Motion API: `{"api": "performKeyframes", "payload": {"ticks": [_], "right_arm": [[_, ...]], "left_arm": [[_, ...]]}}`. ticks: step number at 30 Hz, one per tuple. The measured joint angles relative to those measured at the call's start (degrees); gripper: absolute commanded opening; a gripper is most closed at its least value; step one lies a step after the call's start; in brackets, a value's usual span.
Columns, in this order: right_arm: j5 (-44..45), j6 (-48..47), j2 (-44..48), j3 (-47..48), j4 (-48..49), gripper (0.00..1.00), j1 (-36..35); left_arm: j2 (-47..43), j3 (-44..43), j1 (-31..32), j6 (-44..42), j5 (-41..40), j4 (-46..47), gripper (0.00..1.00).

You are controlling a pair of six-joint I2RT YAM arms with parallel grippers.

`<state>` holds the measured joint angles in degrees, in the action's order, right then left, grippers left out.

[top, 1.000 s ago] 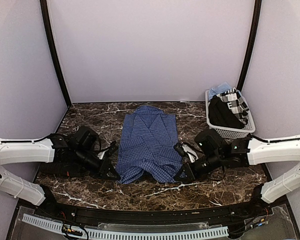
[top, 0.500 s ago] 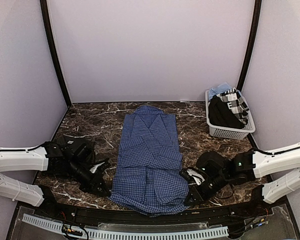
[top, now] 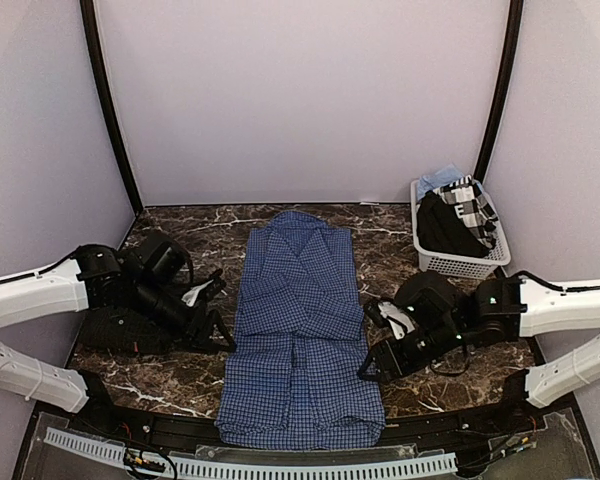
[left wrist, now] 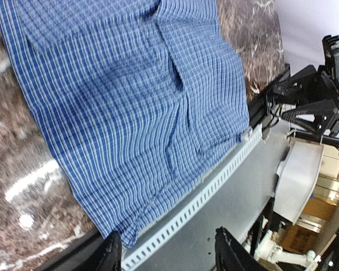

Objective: Fold and stack the long sleeve shirts
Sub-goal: Flatten out the crumpled shirt at the center of the board.

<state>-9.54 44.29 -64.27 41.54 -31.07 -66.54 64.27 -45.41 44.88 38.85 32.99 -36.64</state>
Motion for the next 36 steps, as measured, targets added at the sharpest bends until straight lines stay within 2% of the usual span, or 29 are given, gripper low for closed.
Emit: {"api": "performKeyframes", "payload": {"ticks": [6,12,22,29,36], "right_arm": [[4.9,-4.7,-7.6,5.7,2.8,0.54,5.1],[7.0,-9.2,-12.1,6.3,7.8,0.54,11.7],[8.6,-10.6,-14.5,6.1,15.0,0.55,15.9],[11.4,-10.6,-14.5,6.1,16.1,0.55,17.0],[12.5,-10.6,-15.1,6.1,16.2,0.55,17.2]], "left_arm": [[9.6,-12.1,-0.3,-2.8,-12.3,0.7,0.60],[22.5,-18.3,-3.1,-6.7,-20.0,4.7,0.62],[39.0,-21.7,-13.6,-7.0,-22.3,15.6,0.57],[45.4,-26.2,-13.9,-5.9,-22.4,19.3,0.51],[47.7,-28.1,-13.9,-5.6,-24.1,19.2,0.51]]}}
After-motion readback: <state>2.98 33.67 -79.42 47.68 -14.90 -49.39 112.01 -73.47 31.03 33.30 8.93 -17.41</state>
